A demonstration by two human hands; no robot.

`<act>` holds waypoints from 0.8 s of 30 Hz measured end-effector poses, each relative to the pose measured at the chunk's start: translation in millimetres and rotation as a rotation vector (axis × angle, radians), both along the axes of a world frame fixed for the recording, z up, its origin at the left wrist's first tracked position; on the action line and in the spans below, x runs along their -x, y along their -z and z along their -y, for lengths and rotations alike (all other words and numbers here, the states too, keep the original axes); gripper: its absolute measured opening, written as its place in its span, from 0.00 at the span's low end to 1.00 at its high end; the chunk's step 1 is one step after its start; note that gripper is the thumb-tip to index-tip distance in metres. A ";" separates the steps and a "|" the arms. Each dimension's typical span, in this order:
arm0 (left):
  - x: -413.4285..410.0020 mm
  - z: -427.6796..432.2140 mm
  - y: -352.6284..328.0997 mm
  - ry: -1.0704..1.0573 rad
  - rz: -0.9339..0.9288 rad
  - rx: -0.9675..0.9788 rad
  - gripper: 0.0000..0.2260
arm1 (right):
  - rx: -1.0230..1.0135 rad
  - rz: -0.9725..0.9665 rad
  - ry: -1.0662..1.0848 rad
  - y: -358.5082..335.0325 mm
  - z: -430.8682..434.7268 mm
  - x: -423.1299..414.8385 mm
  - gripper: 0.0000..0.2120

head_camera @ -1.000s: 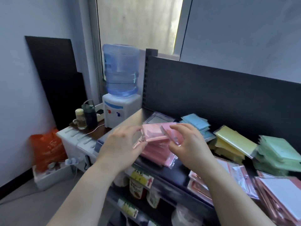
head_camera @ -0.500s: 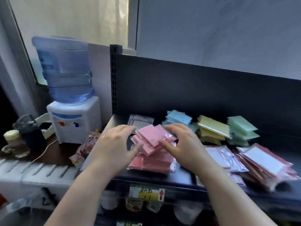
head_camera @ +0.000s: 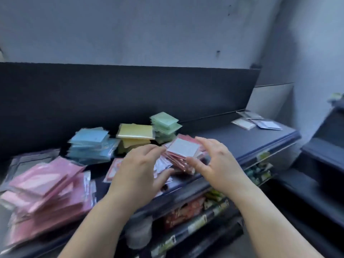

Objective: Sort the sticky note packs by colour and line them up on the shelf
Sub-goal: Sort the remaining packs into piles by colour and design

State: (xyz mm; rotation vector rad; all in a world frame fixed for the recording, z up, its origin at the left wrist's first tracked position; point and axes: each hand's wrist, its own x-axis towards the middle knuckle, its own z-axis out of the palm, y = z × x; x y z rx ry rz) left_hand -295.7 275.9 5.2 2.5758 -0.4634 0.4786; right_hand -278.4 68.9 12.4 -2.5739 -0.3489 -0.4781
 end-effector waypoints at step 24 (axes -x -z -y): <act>-124.5 408.1 3.6 0.212 -0.106 -0.271 0.25 | -0.092 -0.154 0.163 42.1 380.9 -46.6 0.31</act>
